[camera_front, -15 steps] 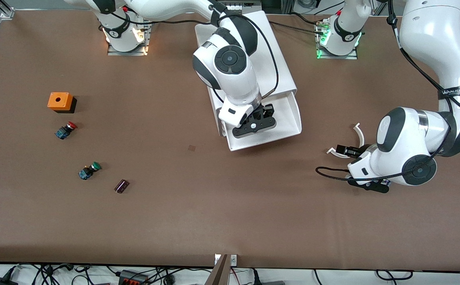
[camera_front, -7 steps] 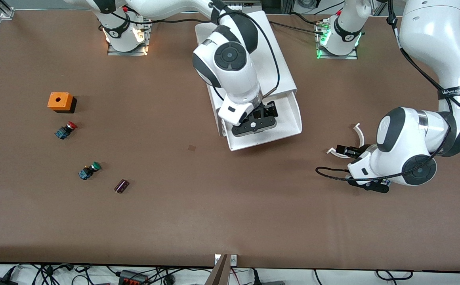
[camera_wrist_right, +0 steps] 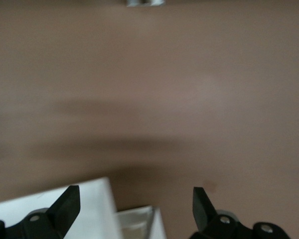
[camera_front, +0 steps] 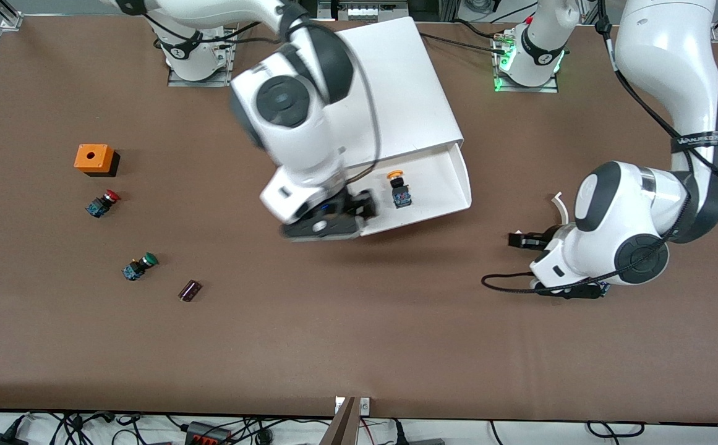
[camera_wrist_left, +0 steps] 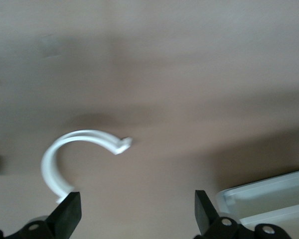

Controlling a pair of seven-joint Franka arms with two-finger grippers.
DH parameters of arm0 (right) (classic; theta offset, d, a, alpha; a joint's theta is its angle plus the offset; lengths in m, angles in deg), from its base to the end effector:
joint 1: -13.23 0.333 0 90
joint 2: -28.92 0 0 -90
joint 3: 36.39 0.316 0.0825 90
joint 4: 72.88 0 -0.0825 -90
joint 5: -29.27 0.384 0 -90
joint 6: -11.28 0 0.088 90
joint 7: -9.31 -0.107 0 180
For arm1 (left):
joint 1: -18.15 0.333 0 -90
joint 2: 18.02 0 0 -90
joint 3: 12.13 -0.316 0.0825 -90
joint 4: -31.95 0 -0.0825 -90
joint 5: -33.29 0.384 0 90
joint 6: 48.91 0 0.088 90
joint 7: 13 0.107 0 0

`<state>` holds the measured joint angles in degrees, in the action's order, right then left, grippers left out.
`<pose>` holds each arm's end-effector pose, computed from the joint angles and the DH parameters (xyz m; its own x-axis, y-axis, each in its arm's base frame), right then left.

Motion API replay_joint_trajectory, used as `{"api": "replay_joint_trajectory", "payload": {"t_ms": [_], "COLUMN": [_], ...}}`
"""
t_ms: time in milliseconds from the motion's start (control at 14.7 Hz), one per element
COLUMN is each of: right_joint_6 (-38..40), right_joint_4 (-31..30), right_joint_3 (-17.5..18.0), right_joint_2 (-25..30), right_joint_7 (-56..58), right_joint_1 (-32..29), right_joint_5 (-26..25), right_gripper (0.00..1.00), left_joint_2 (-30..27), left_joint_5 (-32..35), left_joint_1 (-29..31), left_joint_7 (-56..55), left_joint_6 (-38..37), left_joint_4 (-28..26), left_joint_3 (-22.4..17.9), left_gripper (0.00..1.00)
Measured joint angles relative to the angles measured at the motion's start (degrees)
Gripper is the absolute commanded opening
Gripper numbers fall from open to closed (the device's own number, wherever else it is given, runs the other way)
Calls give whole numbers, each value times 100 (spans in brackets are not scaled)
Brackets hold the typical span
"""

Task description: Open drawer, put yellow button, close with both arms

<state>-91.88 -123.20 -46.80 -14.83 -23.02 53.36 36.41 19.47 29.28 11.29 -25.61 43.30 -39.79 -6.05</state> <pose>0.6335 0.4380 0.4721 0.9899 -0.0098 0.1413 0.0028 -0.9961 -0.0884 0.6847 -0.1474 0.3594 0.9503 0.0084 -0.3112 0.0297 -0.9975 0.0639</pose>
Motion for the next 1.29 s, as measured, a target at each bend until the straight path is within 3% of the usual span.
{"api": "replay_joint_trajectory", "payload": {"t_ms": [136, 271, 611, 1290], "right_joint_6": [227, 475, 1280, 2083], "right_joint_4": [-5, -12, -11, -29], "right_joint_3": [-373, -516, -553, -559], "right_joint_2": [-1, -2, 80, 767], "right_joint_7": [486, 1134, 2198, 3157], "right_joint_1": [-218, -578, -1622, -2807], "right_joint_5": [-9, -23, -16, 67], "right_gripper": [100, 100, 100, 100], "left_joint_2": [-4, -4, 1, -117], "left_joint_5": [-321, -385, -382, -296], "left_joint_1": [-140, -414, -1148, -1759], "left_joint_7": [-548, -1145, -1935, -2879], "left_joint_6": [318, 503, 1034, 1217], "left_joint_4": [0, 0, -141, -568], "left_joint_3": [17, 36, 40, 49], "left_gripper": [100, 100, 100, 100]}}
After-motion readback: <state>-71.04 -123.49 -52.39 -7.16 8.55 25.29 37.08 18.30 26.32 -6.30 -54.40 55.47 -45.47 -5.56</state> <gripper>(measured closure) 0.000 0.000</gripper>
